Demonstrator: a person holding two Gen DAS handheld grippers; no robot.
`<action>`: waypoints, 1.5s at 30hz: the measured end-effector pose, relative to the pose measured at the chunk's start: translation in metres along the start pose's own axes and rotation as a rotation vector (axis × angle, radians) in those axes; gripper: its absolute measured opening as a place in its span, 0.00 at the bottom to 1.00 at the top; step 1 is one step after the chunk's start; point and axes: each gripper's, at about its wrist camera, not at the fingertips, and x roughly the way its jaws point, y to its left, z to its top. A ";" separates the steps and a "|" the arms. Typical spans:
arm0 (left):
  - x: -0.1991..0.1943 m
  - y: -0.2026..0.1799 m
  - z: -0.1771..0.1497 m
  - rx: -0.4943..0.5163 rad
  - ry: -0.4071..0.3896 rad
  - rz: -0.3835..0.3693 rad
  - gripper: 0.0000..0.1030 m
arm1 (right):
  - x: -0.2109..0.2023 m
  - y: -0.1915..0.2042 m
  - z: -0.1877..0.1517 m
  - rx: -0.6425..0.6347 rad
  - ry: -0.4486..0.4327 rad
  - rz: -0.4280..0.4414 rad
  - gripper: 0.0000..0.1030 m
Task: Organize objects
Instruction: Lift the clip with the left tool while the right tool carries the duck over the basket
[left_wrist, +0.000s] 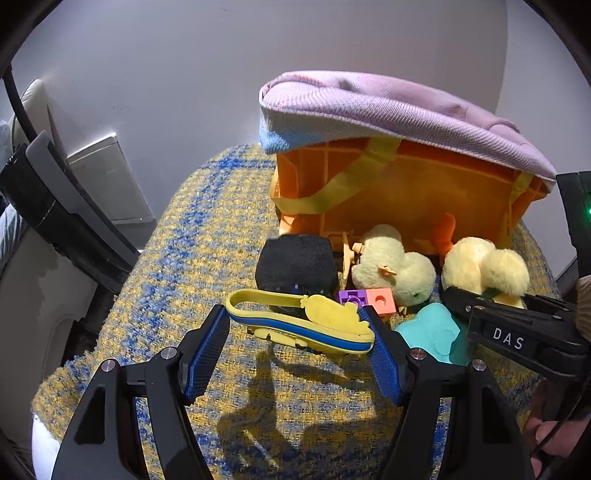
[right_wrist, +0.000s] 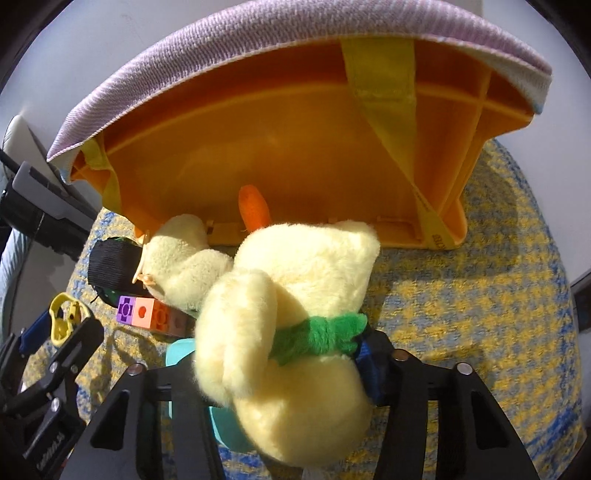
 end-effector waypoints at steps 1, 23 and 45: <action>-0.001 0.001 0.001 0.004 -0.005 -0.001 0.69 | -0.002 0.001 0.000 -0.003 -0.005 0.000 0.47; -0.069 0.008 0.044 0.048 -0.069 -0.137 0.69 | -0.113 0.008 0.006 0.036 -0.120 -0.065 0.43; -0.074 -0.025 0.157 0.136 -0.157 -0.221 0.69 | -0.158 0.003 0.118 0.038 -0.248 -0.102 0.43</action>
